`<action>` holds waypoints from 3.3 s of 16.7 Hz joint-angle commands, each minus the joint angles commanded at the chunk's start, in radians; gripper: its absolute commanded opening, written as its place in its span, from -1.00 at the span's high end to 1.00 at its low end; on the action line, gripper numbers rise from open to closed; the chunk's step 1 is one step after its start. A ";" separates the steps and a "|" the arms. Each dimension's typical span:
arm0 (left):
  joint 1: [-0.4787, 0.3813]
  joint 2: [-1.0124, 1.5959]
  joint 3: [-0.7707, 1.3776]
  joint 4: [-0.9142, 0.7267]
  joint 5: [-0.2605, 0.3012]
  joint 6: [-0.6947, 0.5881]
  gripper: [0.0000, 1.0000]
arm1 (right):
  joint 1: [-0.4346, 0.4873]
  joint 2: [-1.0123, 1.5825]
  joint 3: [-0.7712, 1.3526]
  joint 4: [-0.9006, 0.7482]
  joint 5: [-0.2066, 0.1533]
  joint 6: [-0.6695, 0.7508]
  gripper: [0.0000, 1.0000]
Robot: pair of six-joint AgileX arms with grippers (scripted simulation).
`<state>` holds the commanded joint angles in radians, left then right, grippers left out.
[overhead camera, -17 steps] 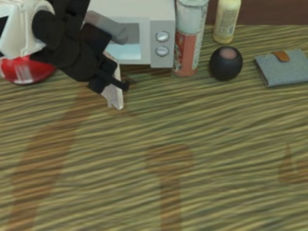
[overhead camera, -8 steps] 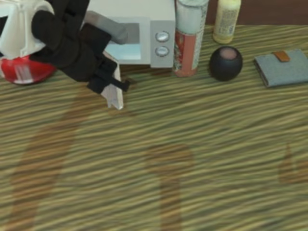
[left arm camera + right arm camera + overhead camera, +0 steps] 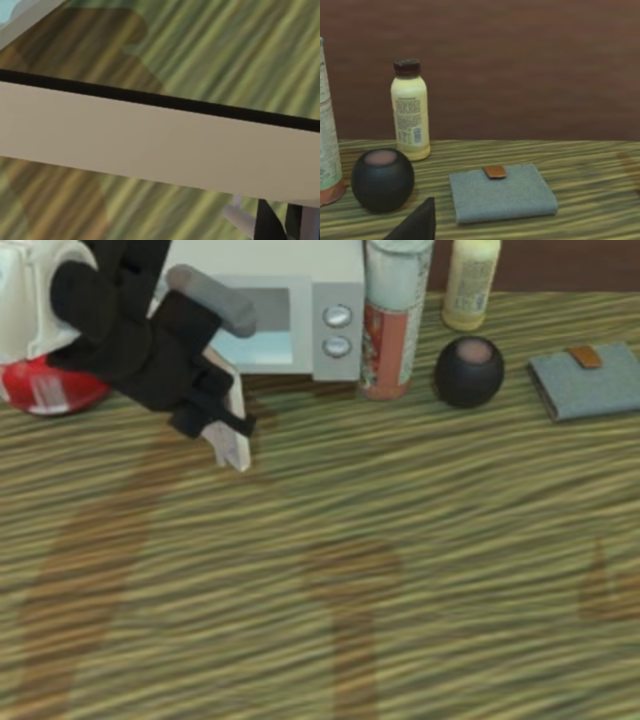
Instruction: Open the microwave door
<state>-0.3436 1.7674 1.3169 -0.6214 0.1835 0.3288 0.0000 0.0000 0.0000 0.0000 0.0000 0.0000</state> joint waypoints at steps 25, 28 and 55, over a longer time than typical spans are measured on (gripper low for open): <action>0.045 -0.025 -0.027 -0.021 0.060 0.110 1.00 | 0.000 0.000 0.000 0.000 0.000 0.000 -1.00; 0.045 -0.025 -0.027 -0.021 0.060 0.110 1.00 | 0.000 0.000 0.000 0.000 0.000 0.000 -1.00; 0.128 -0.042 -0.040 -0.085 0.155 0.318 1.00 | 0.000 0.000 0.000 0.000 0.000 0.000 -1.00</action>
<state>-0.2158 1.7250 1.2772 -0.7067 0.3389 0.6466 0.0000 0.0000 0.0000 0.0000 0.0000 0.0000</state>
